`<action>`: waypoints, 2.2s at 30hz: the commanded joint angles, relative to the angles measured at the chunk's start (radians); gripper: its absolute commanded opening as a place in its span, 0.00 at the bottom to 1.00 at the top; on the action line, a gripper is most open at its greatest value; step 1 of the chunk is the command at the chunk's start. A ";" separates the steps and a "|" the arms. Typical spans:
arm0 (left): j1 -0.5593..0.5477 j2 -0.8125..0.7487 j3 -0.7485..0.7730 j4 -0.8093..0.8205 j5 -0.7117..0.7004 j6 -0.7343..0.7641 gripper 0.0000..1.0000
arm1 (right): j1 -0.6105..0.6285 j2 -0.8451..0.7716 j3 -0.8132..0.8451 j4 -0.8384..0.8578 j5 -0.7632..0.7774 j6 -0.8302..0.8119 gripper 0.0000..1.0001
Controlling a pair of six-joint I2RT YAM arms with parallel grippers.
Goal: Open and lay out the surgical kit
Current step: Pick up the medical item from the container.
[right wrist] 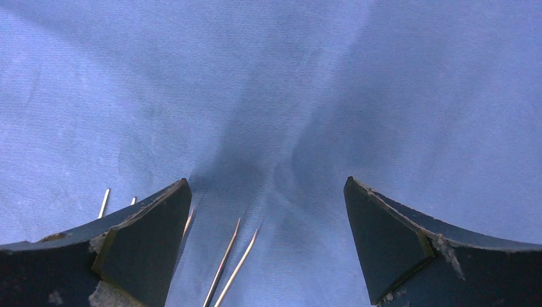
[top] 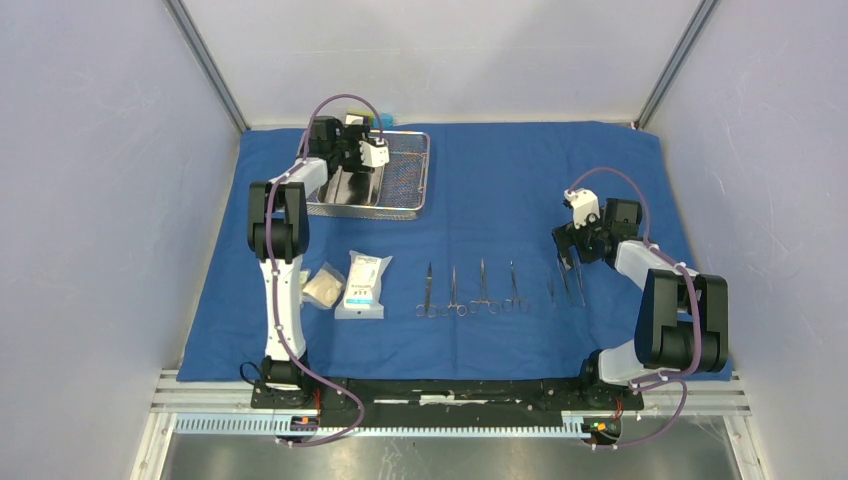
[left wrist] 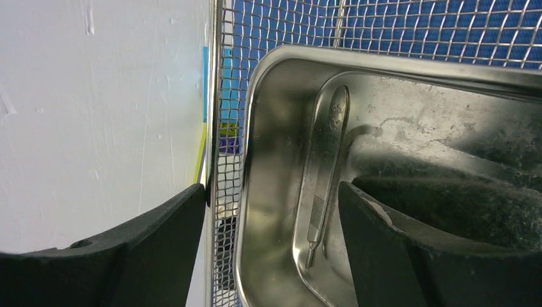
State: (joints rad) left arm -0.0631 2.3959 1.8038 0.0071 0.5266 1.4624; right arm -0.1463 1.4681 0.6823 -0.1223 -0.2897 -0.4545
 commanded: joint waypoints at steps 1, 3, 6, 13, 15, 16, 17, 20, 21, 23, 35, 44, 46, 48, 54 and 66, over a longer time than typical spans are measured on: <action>-0.003 0.075 0.011 -0.128 -0.022 0.046 0.83 | -0.004 0.009 0.031 0.007 -0.014 -0.013 0.98; -0.003 0.085 0.021 -0.127 -0.029 0.055 0.83 | -0.004 0.009 0.031 0.007 -0.015 -0.013 0.98; -0.004 0.105 0.038 -0.120 -0.039 0.066 0.83 | -0.004 0.011 0.031 0.006 -0.014 -0.013 0.98; -0.004 0.121 0.040 -0.088 -0.041 0.087 0.84 | -0.004 0.012 0.030 0.005 -0.011 -0.016 0.98; -0.005 0.123 0.046 -0.087 -0.039 0.083 0.84 | -0.004 0.014 0.030 0.007 -0.010 -0.016 0.97; -0.004 0.125 0.051 -0.083 -0.039 0.082 0.84 | -0.004 0.014 0.031 0.006 -0.011 -0.016 0.98; -0.005 0.127 0.051 -0.072 -0.039 0.081 0.84 | -0.004 0.016 0.033 0.006 -0.011 -0.016 0.97; -0.004 0.132 0.039 -0.013 -0.039 0.069 0.82 | -0.004 0.015 0.033 0.006 -0.010 -0.016 0.98; -0.004 0.134 0.033 0.014 -0.039 0.066 0.82 | -0.003 0.014 0.033 0.004 -0.010 -0.016 0.98; -0.005 0.133 0.017 0.070 -0.034 0.054 0.80 | -0.003 0.014 0.031 0.006 -0.009 -0.016 0.97; -0.002 0.100 0.010 0.114 0.046 -0.043 0.56 | -0.006 0.013 0.029 0.004 -0.009 -0.016 0.98; 0.002 0.096 0.042 0.114 0.084 -0.125 0.48 | -0.007 0.012 0.029 0.004 -0.014 -0.015 0.98; 0.005 0.094 0.043 0.114 0.095 -0.143 0.44 | -0.009 0.011 0.029 0.004 -0.013 -0.015 0.97; 0.008 0.091 0.043 0.115 0.109 -0.154 0.42 | -0.009 0.012 0.030 0.004 -0.014 -0.013 0.98; 0.017 0.080 0.059 0.119 0.152 -0.232 0.33 | -0.009 0.014 0.031 0.003 -0.016 -0.012 0.98; 0.020 0.063 0.037 0.182 0.161 -0.270 0.22 | -0.009 0.023 0.036 0.001 -0.023 -0.010 0.98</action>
State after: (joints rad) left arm -0.0402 2.4771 1.8606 0.1928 0.6567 1.2598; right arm -0.1482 1.4818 0.6834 -0.1295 -0.2928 -0.4610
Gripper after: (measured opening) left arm 0.516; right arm 0.975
